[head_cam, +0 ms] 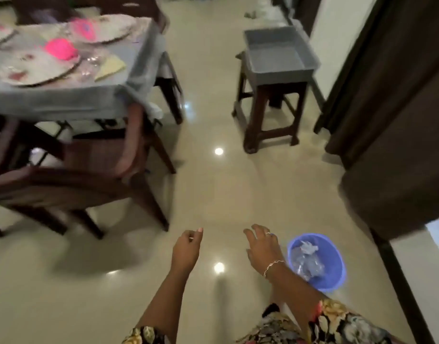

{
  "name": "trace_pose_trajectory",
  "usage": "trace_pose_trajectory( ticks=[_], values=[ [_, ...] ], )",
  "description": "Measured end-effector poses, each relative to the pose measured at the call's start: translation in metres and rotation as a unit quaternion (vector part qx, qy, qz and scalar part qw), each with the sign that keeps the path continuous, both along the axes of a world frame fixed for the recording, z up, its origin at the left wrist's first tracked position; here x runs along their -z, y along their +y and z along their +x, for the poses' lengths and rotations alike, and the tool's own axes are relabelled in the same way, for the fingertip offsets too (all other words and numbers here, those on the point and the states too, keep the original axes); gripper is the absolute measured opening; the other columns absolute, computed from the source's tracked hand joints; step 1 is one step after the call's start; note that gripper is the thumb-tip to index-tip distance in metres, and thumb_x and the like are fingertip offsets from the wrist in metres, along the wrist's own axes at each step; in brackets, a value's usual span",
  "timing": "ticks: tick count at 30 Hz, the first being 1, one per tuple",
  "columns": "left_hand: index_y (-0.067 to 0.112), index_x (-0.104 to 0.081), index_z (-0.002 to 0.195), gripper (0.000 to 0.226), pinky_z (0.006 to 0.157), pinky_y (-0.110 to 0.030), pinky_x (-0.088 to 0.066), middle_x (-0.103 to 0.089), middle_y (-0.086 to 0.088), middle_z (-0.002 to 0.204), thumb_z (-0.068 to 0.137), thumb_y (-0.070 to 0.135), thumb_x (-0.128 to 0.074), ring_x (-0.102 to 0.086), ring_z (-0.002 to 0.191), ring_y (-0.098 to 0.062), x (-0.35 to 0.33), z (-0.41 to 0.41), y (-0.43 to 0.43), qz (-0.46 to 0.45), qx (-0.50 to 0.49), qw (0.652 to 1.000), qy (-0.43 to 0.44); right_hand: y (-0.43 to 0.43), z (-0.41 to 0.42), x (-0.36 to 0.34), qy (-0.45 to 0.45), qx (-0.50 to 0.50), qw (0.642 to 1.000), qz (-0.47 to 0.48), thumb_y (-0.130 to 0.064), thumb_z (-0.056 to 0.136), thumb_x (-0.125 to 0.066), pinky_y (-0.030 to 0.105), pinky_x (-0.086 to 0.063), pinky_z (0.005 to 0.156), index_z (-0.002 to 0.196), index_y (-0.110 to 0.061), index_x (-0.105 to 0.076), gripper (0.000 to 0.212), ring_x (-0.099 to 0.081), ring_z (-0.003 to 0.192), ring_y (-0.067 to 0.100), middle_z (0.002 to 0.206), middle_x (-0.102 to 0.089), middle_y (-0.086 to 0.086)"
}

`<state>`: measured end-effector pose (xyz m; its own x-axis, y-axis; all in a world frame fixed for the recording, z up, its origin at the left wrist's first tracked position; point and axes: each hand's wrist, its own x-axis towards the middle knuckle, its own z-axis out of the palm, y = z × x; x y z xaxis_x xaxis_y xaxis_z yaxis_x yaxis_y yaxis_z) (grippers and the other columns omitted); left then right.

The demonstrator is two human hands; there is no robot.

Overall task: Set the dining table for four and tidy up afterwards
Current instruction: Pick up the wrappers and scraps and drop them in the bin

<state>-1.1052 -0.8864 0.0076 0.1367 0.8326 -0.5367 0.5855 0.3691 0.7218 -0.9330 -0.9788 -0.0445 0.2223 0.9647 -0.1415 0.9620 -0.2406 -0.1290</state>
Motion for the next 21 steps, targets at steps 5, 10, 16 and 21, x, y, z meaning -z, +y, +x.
trace_pose_trajectory(
  ticks=[5, 10, 16, 21],
  values=[
    [0.019, -0.046, 0.069, 0.035, 0.079, -0.038, -0.048, -0.063, -0.022, 0.093, 0.095, 0.043, -0.047, -0.059, 0.098, -0.038, -0.046, -0.185, -0.026, 0.048, -0.138, 0.989, 0.019, 0.023, -0.165, -0.043, 0.011, -0.102, 0.994, 0.021, -0.028, 0.033, -0.09, 0.035, -0.055, 0.061, 0.092, -0.017, -0.071, 0.063, -0.068, 0.082, 0.026, 0.091, -0.067, 0.007],
    [0.011, -0.053, 0.08, 0.037, 0.074, -0.031, -0.039, -0.057, -0.006, 0.084, 0.095, 0.044, -0.046, -0.058, 0.089, -0.03, -0.064, -0.345, -0.052, 0.083, -0.253, 0.961, 0.067, 0.044, -0.324, -0.072, 0.038, -0.239, 0.968, 0.069, -0.024, 0.029, -0.088, 0.03, -0.055, 0.056, 0.085, -0.016, -0.068, 0.06, -0.065, 0.069, 0.023, 0.081, -0.064, 0.004],
    [0.011, -0.054, 0.084, 0.034, 0.069, -0.026, -0.035, -0.058, -0.003, 0.084, 0.094, 0.043, -0.048, -0.054, 0.081, -0.021, -0.069, -0.467, -0.036, 0.101, -0.332, 0.935, 0.072, 0.097, -0.466, -0.077, 0.012, -0.36, 0.928, 0.1, -0.024, 0.023, -0.087, 0.027, -0.056, 0.058, 0.084, -0.02, -0.069, 0.064, -0.067, 0.07, 0.02, 0.083, -0.066, 0.002],
    [0.013, -0.052, 0.088, 0.03, 0.072, -0.025, -0.036, -0.058, -0.001, 0.09, 0.095, 0.042, -0.047, -0.053, 0.085, -0.019, -0.067, -0.574, 0.009, 0.099, -0.353, 0.926, 0.093, 0.164, -0.581, -0.08, 0.031, -0.4, 0.913, 0.078, -0.03, 0.016, -0.088, 0.023, -0.054, 0.055, 0.078, -0.02, -0.072, 0.065, -0.066, 0.065, 0.016, 0.076, -0.066, -0.001]
  ],
)
